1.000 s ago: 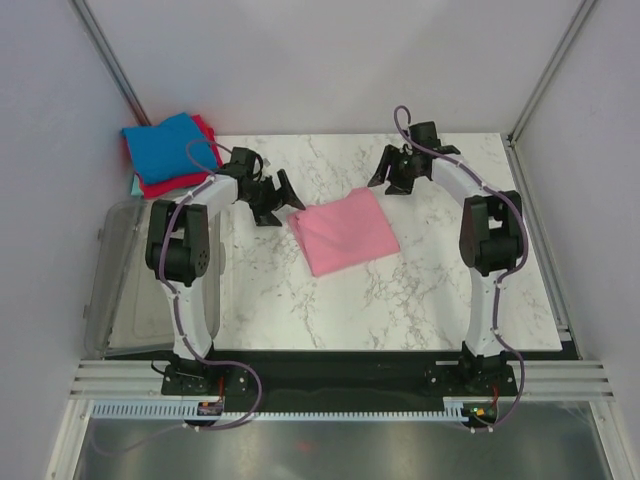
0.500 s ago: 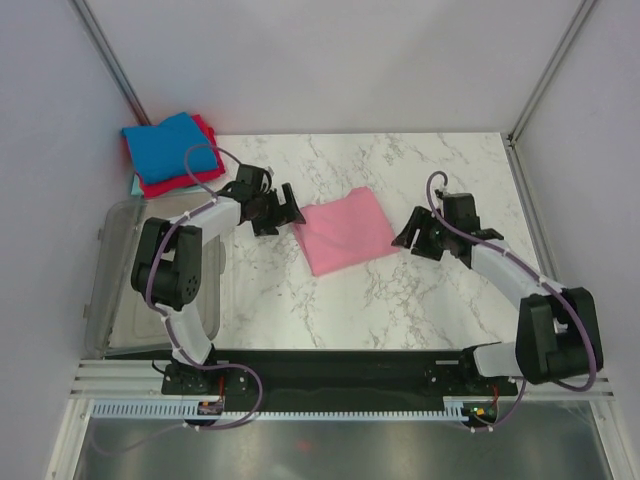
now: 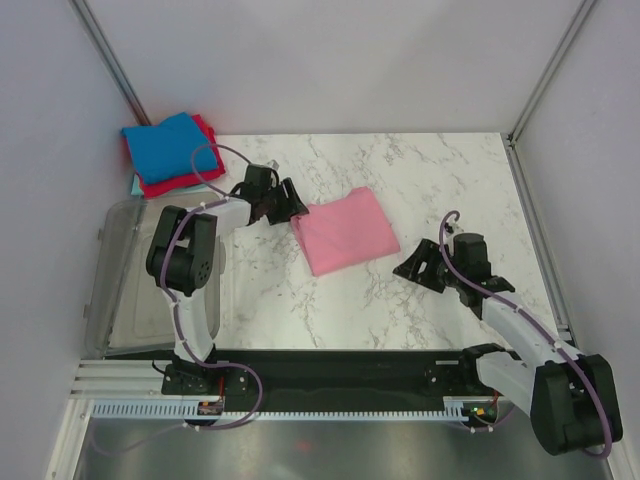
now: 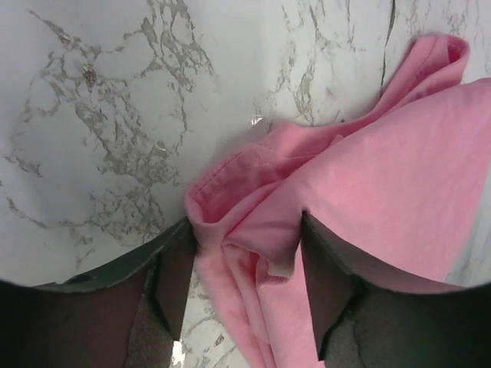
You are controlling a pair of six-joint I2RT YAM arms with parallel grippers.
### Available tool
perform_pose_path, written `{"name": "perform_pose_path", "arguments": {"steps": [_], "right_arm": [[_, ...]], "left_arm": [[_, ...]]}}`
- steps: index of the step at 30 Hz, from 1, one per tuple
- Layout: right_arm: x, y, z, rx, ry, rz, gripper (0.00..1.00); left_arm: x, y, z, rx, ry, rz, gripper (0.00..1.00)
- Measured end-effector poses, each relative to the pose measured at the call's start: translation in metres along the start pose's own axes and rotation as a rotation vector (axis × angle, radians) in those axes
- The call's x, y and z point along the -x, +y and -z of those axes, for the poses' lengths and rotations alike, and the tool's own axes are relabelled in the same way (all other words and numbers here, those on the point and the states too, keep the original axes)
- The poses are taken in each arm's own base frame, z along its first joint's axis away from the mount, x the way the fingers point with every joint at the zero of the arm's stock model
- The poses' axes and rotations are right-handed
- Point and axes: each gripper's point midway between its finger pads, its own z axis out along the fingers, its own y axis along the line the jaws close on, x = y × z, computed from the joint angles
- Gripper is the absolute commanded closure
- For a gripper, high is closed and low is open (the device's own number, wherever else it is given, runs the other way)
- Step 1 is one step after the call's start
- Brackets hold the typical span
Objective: Fold and stack the t-shirts
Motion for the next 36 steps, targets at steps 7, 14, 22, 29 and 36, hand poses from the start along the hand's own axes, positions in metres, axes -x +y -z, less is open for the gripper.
{"name": "perform_pose_path", "arguments": {"steps": [7, 14, 22, 29, 36], "right_arm": [[-0.04, -0.016, -0.01, 0.002, 0.064, -0.034, 0.27], [-0.056, -0.011, -0.017, 0.055, 0.045, -0.015, 0.27], [-0.062, -0.006, -0.017, 0.094, -0.035, 0.023, 0.27], [-0.057, -0.006, -0.022, 0.094, -0.054, 0.024, 0.27], [-0.056, -0.004, -0.024, 0.102, -0.058, 0.027, 0.27]], "left_arm": [[-0.007, -0.001, -0.009, -0.039, -0.012, 0.025, 0.83], [-0.008, 0.001, -0.006, -0.041, 0.005, 0.03, 0.98], [0.046, 0.003, 0.027, -0.063, 0.022, -0.06, 0.98], [0.153, -0.001, 0.086, -0.077, -0.139, -0.186, 0.98], [0.225, 0.011, 0.135, -0.038, -0.266, -0.269, 0.98]]}}
